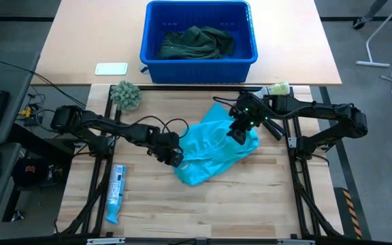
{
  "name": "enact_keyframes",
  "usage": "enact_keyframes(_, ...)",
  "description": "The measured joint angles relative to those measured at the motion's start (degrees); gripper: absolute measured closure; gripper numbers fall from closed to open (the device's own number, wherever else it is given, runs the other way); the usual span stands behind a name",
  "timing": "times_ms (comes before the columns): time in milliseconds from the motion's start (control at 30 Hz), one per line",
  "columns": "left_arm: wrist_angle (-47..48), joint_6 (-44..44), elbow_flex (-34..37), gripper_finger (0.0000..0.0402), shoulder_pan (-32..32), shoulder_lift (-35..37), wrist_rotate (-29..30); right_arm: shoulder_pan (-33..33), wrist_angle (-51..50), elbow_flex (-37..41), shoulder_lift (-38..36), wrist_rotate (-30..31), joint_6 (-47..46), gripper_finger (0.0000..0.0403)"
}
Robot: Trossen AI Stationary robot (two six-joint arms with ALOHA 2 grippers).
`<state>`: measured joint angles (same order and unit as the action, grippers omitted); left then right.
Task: Fold laundry
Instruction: Fold the light blue shorts
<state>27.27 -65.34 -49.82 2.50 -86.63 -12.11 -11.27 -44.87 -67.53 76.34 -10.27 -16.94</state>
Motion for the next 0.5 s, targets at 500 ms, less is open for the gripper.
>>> enact_keyframes(500, 2.92, 11.31, -1.23, 0.0401, -5.31, 15.50, 13.25, 0.66, -8.82, -12.82, 0.04, 7.77, 0.75, 0.0264)
